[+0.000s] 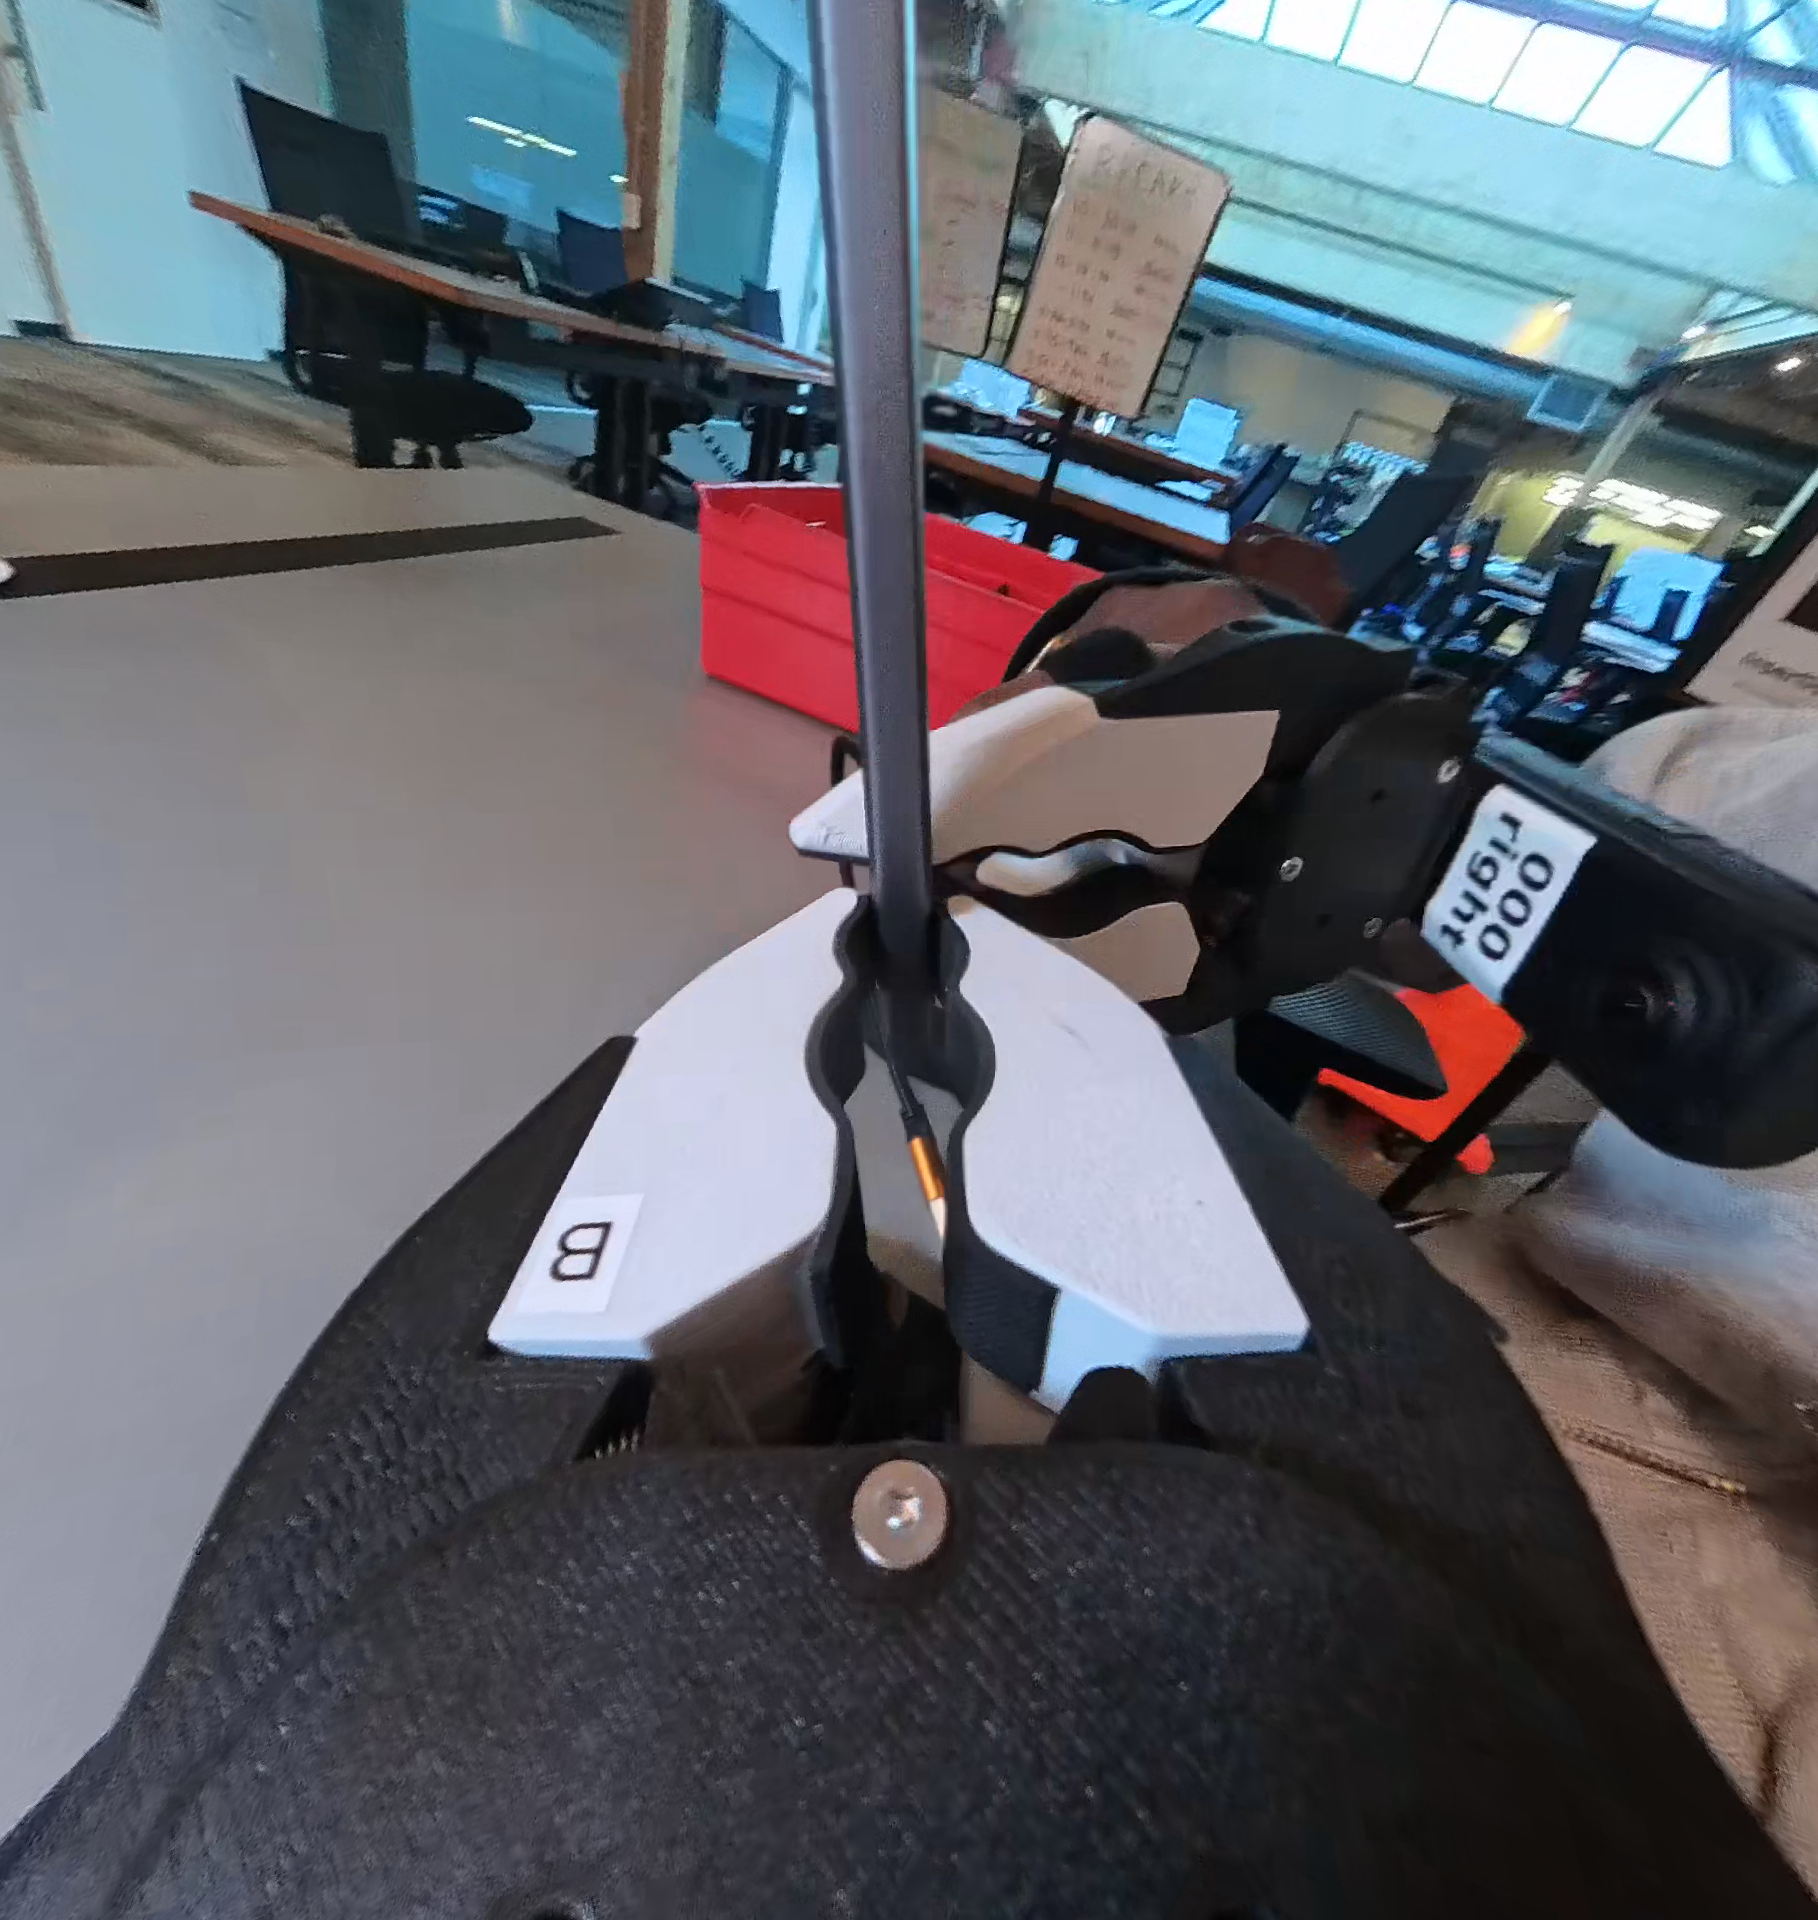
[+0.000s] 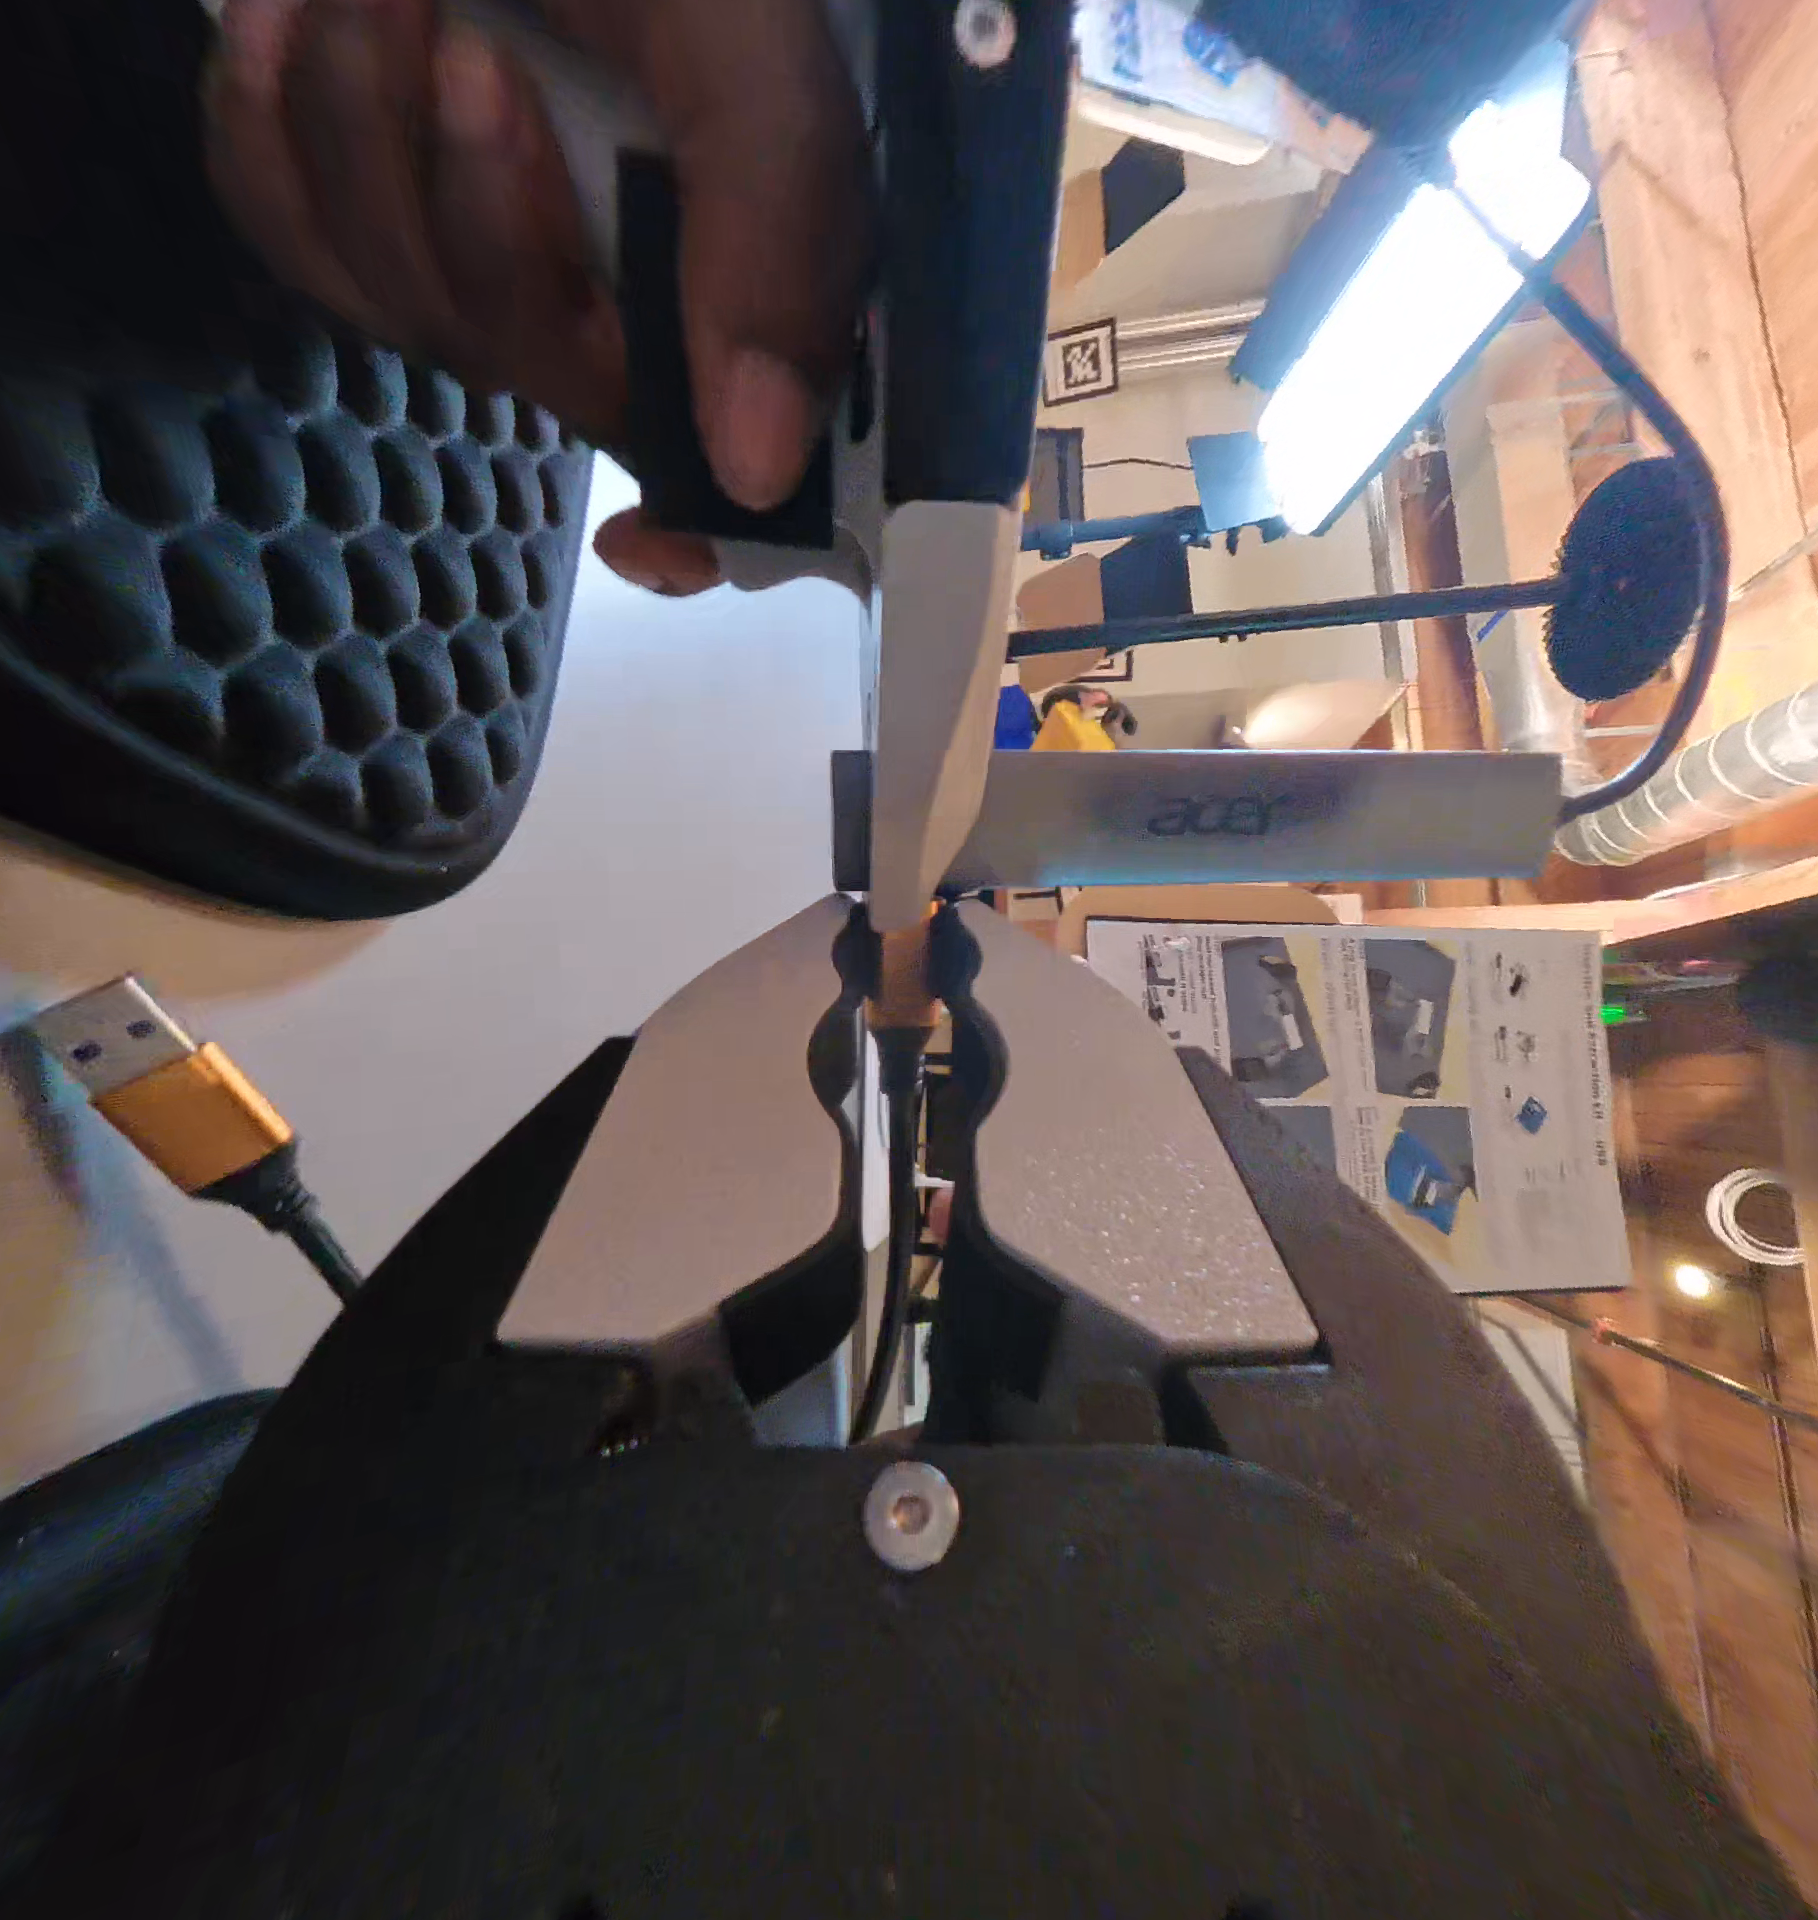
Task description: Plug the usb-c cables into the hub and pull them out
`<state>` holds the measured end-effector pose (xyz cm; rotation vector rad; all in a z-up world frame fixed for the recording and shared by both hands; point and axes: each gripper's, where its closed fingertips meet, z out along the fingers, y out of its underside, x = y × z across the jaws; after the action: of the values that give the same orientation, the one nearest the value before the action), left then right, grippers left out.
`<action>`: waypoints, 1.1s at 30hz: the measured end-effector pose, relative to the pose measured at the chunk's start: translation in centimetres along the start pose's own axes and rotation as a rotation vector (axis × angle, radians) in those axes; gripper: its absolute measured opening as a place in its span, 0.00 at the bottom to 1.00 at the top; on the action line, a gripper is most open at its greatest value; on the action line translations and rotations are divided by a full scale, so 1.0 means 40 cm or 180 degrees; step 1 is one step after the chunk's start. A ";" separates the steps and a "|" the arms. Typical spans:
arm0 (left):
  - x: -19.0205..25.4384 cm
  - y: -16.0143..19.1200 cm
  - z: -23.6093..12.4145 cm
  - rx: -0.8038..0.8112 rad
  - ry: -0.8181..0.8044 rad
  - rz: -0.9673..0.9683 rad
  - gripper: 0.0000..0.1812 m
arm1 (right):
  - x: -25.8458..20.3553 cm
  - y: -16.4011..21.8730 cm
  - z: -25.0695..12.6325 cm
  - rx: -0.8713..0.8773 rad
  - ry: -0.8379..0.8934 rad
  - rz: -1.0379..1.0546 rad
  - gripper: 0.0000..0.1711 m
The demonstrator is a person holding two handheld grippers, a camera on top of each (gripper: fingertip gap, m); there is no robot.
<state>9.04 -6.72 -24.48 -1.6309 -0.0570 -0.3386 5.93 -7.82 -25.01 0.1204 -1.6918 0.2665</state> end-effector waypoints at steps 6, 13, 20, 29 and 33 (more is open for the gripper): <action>0.012 0.014 0.003 -0.0138 -0.0229 0.0409 0.06 | -0.003 -0.004 -0.017 0.0375 -0.0241 -0.0352 0.08; -0.045 -0.018 -0.067 0.0173 -0.0565 0.0212 0.05 | -0.085 0.107 -0.012 -0.0310 -0.0012 -0.0133 0.07; -0.035 -0.001 -0.056 0.0093 -0.0463 0.0234 0.06 | 0.245 0.143 -0.104 0.0264 0.0522 0.1373 0.07; -0.040 -0.012 -0.086 0.0288 -0.0362 0.0129 0.06 | 0.595 0.305 -0.348 0.0087 0.1562 0.2299 0.07; -0.040 0.006 -0.067 0.0080 -0.0408 0.0273 0.06 | 0.641 0.418 -0.490 -0.0497 0.1884 0.2287 0.07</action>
<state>7.09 -9.13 -24.96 -1.6236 -0.0877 -0.1668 17.31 15.06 0.84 -0.6392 -1.1003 0.6317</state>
